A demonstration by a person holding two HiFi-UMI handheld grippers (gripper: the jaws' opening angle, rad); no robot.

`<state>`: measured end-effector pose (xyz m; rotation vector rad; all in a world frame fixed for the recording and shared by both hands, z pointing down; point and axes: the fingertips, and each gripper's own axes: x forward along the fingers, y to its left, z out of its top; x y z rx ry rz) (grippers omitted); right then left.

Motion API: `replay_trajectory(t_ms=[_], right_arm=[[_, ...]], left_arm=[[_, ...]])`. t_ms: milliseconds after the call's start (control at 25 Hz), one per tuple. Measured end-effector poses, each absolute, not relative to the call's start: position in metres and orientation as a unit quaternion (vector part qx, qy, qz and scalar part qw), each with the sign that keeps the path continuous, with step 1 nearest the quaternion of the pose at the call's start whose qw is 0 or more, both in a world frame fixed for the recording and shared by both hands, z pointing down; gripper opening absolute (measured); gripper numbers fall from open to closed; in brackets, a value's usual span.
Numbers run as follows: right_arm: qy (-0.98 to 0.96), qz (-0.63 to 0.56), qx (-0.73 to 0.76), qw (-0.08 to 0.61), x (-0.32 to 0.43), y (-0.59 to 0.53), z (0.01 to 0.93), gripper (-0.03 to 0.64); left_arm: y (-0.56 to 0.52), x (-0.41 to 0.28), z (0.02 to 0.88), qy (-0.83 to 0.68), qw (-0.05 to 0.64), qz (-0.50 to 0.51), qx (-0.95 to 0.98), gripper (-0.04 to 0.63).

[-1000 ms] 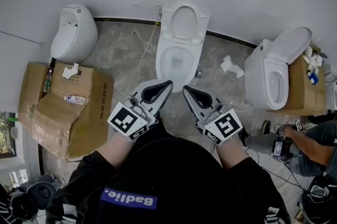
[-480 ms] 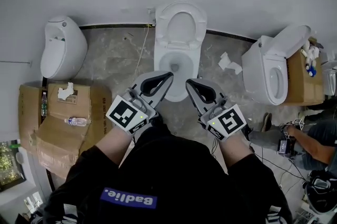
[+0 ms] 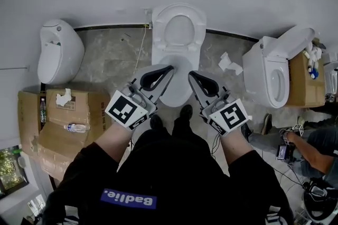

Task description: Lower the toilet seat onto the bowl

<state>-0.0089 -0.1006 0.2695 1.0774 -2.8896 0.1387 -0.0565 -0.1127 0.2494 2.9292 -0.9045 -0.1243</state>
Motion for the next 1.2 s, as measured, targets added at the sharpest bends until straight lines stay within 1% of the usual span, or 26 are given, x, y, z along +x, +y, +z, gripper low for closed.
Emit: replay_trajectory(t_ms=[280, 640, 1200], right_arm=[[-0.945, 0.056, 0.320, 0.026, 0.015, -0.137, 0.281, 0.028], [-0.955, 0.060, 0.291, 0.022, 0.040, -0.189, 0.295, 0.028], [-0.944, 0.071, 0.319, 0.051, 0.024, -0.259, 0.333, 0.028]], left_arm=[[-0.149, -0.037, 0.255, -0.337, 0.042, -0.033, 0.940, 0.015], [-0.201, -0.033, 0.274, -0.392, 0.045, -0.025, 0.919, 0.015], [-0.268, -0.051, 0.318, -0.373, 0.052, 0.004, 0.926, 0.017]])
